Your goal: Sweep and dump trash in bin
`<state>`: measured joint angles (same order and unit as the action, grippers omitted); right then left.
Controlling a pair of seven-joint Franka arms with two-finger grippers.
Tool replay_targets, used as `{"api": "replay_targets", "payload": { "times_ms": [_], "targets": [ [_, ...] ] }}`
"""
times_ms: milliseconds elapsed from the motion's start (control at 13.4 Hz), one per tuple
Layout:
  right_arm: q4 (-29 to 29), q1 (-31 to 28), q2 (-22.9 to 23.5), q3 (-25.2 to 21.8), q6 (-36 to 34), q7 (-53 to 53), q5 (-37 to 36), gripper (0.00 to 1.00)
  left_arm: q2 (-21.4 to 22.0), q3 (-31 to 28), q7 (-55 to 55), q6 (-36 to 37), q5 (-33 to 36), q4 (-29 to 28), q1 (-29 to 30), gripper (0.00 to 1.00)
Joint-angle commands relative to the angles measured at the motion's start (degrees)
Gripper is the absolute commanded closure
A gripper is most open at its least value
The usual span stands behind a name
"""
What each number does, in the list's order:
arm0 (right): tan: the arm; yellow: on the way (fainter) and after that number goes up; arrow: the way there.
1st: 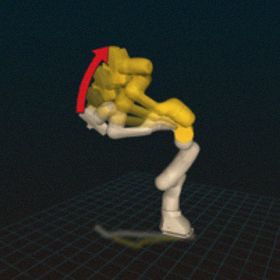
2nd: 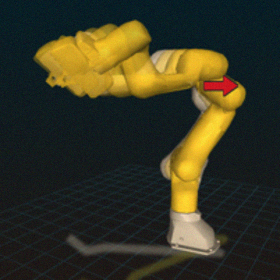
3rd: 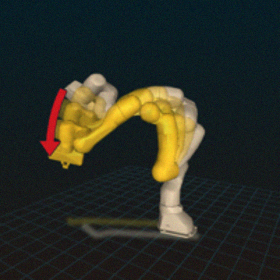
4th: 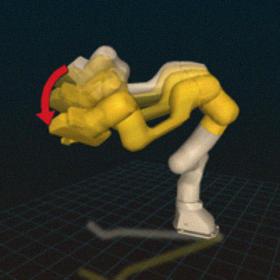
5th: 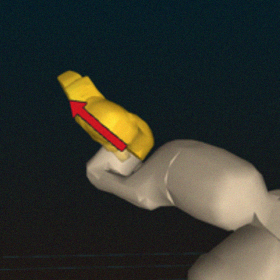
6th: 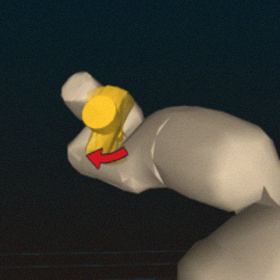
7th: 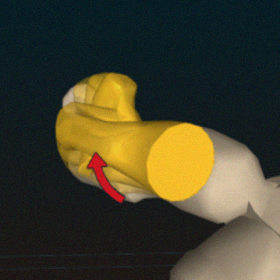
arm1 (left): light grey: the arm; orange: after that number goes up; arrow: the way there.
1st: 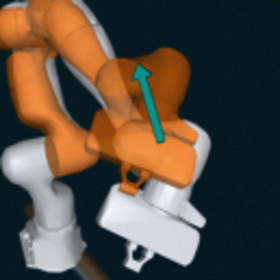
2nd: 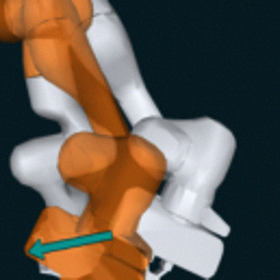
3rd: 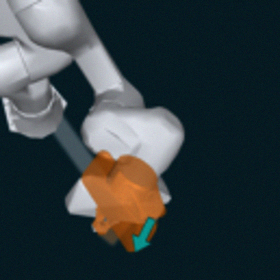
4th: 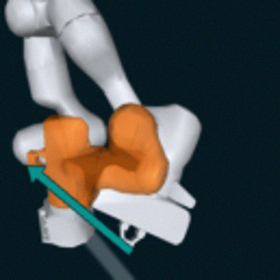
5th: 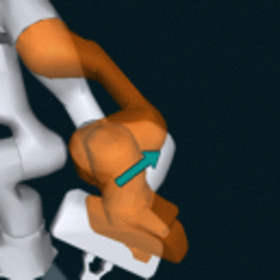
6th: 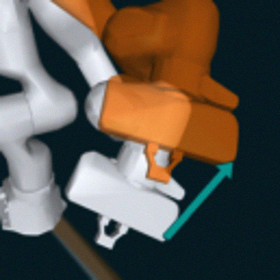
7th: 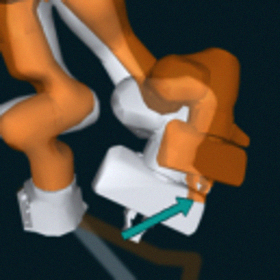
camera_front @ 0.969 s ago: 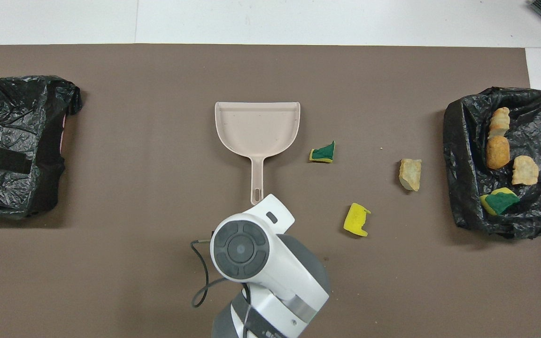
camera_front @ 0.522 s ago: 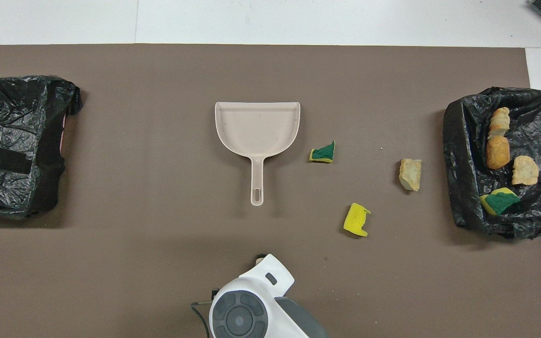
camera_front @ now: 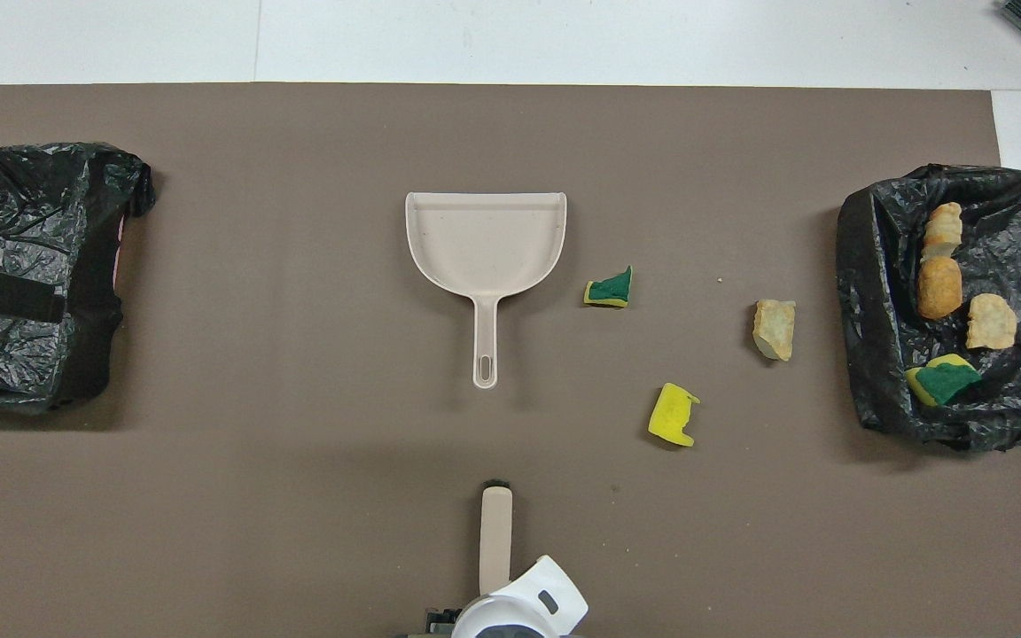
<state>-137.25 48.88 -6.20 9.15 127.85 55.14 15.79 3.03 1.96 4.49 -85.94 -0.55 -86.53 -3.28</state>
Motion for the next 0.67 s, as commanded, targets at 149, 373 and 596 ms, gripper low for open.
{"api": "replay_targets", "payload": {
  "times_ms": [149, 373, 596],
  "targets": [
    [-4.7, 2.8, -1.3, -0.1, 4.9, 2.6, 1.8, 0.25, -1.4, 0.5, 0.2, -5.4, 0.7, -1.4, -1.9, 0.00],
    [-5.0, 3.2, -1.5, -0.1, 4.2, 3.1, 1.8, 0.42, -3.1, 0.4, -0.4, -11.5, 0.7, -5.0, -7.4, 0.00],
    [-4.8, 3.9, -1.4, -0.2, 4.1, 3.5, 1.8, 0.85, -6.0, 0.5, -8.0, -18.6, 0.6, -7.2, -12.9, 0.00]
  ]
}}
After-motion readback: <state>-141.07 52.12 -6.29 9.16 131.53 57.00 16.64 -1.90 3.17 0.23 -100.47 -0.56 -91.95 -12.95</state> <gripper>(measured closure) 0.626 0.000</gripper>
